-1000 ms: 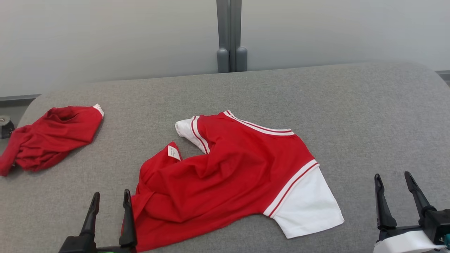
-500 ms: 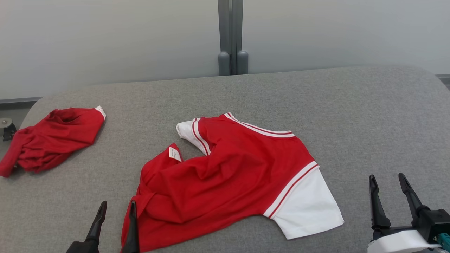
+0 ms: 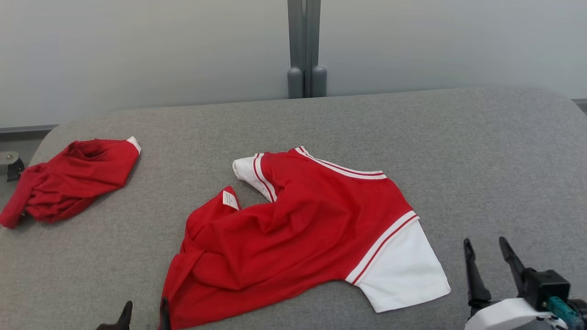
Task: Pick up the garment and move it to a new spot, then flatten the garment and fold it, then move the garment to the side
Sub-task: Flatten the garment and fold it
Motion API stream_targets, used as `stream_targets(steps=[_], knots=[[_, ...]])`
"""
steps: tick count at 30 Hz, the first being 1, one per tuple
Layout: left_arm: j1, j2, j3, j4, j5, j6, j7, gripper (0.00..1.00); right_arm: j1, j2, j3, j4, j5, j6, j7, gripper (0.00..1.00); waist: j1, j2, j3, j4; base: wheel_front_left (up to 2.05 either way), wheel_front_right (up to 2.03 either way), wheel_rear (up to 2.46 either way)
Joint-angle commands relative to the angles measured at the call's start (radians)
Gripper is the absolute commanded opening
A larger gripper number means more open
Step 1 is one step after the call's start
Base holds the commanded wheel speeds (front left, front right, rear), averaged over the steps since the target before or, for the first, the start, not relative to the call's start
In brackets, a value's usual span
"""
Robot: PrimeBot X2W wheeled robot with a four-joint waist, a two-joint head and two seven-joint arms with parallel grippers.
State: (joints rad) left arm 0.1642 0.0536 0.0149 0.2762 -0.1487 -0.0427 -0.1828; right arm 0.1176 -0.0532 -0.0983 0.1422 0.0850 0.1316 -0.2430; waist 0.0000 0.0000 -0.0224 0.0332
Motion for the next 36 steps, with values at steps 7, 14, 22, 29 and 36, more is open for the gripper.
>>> stream_targets(steps=[7,14,22,29,36], knots=[[-0.055,0.032,0.008,0.021,-0.033,0.007,0.219,1.00,-0.087,-0.056,0.067,0.147,-0.017,-0.002,0.253,1.00,0.0000,0.0000,0.042,0.010,0.00,0.00,0.00],[-0.057,0.041,-0.001,-0.010,-0.073,-0.010,0.362,1.00,-0.149,-0.069,0.128,0.230,-0.008,-0.002,0.345,1.00,0.0000,0.0000,0.102,0.020,0.00,0.00,0.00],[-0.069,0.042,-0.024,-0.026,-0.094,-0.024,0.410,1.00,-0.175,-0.080,0.183,0.287,0.021,-0.002,0.346,1.00,0.0000,0.0000,0.130,0.032,0.00,0.00,0.00],[-0.085,0.046,-0.036,-0.013,-0.115,-0.033,0.411,0.60,-0.182,-0.087,0.226,0.323,0.051,-0.001,0.375,1.00,0.0000,0.0000,0.139,0.029,0.00,0.00,0.00],[-0.083,0.058,-0.062,0.028,-0.150,-0.058,0.479,0.00,-0.179,-0.078,0.277,0.320,0.178,0.001,0.400,0.00,0.0000,0.0000,0.135,0.018,0.00,0.00,0.00]])
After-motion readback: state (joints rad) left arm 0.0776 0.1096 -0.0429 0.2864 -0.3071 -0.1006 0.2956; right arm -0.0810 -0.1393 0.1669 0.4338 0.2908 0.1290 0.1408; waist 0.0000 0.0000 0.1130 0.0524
